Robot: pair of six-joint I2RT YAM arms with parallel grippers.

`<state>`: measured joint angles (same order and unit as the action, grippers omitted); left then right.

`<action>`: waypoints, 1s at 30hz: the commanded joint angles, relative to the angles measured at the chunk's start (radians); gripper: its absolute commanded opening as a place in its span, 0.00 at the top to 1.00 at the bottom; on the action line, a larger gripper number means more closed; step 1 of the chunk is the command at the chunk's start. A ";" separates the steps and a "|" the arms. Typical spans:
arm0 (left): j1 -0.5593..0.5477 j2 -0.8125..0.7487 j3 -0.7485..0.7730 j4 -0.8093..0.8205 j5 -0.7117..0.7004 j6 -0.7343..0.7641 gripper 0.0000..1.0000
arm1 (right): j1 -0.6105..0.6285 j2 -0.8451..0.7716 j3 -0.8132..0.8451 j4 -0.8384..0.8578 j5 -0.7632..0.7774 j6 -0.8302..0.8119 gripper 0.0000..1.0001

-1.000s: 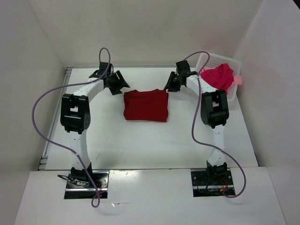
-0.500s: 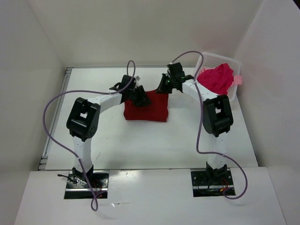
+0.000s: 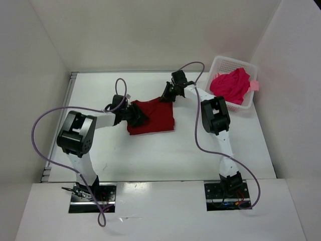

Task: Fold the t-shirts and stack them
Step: Smooth out wrinkles on the folded tshirt

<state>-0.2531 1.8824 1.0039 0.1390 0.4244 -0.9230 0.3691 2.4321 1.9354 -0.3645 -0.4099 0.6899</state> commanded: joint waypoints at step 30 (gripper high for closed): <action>0.221 -0.045 0.176 -0.197 -0.154 0.102 0.42 | 0.277 -0.371 -0.501 0.090 -0.044 -0.061 0.85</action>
<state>-0.0475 1.8568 1.1774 -0.0498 0.3264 -0.8612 0.6289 2.0117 1.3674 -0.3061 -0.4397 0.6254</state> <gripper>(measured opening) 0.586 0.142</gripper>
